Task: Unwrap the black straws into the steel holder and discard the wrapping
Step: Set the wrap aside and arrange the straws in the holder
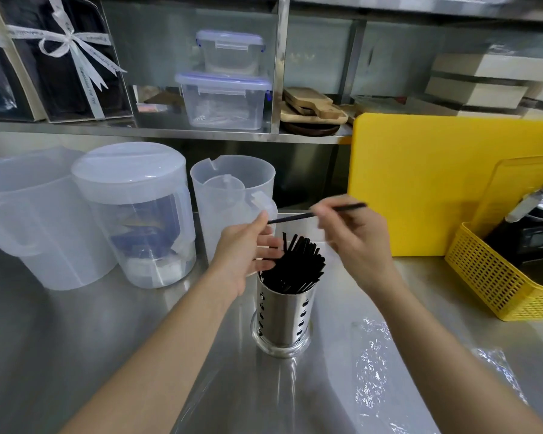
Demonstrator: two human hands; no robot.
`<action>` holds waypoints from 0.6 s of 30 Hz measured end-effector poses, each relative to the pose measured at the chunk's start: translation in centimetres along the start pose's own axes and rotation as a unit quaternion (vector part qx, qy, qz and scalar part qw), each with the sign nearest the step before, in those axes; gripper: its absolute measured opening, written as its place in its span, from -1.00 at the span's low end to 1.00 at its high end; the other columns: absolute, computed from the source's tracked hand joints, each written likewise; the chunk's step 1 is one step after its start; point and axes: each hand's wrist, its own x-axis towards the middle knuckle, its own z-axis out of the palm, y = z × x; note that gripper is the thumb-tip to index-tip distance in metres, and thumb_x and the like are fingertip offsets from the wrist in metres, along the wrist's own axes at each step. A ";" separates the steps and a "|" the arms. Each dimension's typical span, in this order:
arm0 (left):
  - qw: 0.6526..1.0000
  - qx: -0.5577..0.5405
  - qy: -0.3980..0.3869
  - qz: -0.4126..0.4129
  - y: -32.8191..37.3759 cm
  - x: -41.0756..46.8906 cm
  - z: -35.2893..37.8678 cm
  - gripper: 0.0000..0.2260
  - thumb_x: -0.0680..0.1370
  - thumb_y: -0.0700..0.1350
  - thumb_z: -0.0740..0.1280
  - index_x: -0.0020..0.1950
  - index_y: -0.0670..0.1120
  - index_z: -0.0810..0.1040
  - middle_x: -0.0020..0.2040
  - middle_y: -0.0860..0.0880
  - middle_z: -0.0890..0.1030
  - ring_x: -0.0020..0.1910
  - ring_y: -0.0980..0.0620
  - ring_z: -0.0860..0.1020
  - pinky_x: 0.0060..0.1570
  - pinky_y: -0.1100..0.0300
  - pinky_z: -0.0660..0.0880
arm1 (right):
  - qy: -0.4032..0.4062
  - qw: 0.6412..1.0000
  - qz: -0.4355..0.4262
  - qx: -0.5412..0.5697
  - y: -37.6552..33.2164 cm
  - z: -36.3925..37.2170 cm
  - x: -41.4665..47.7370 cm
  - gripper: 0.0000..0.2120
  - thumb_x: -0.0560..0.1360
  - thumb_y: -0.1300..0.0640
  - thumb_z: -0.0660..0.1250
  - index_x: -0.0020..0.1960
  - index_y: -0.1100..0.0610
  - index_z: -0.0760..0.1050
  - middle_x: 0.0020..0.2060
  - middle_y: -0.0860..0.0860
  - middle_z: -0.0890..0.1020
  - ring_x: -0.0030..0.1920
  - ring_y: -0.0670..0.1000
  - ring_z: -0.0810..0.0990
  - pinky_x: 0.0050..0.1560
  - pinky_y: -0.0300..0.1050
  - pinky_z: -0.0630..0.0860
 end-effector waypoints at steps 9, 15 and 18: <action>0.862 0.434 -0.148 0.219 -5.9 -0.9 -2.1 -0.72 0.36 0.07 0.45 0.03 0.05 0.58 -0.04 0.16 0.60 0.04 0.12 0.53 0.12 0.18 0.42 | -0.072 0.952 0.208 -0.211 4.1 0.2 -0.6 -0.68 0.51 0.03 0.29 -0.33 0.20 0.43 -0.51 -0.01 0.40 -0.46 -0.03 0.35 -0.42 -0.14 0.27; 0.880 0.400 -0.080 0.244 -7.0 -0.1 -1.4 -0.94 0.40 0.00 0.42 -0.17 0.18 0.60 -0.17 0.18 0.64 -0.01 -0.01 0.54 0.11 0.12 0.41 | -0.193 0.897 0.263 -0.299 5.8 1.2 -1.2 -0.70 0.40 -0.12 0.38 -0.20 0.14 0.51 -0.36 0.00 0.56 -0.32 -0.02 0.50 -0.35 -0.14 0.40; 0.934 0.271 -0.080 0.218 -6.4 -0.3 -1.2 -0.78 0.42 -0.13 0.43 -0.29 0.19 0.53 -0.30 0.17 0.60 -0.21 0.20 0.54 -0.07 0.33 0.43 | -0.134 0.924 0.235 -0.270 5.5 1.0 -1.2 -0.68 0.41 -0.10 0.37 0.01 0.12 0.52 -0.23 0.00 0.55 -0.19 -0.01 0.51 -0.25 -0.19 0.40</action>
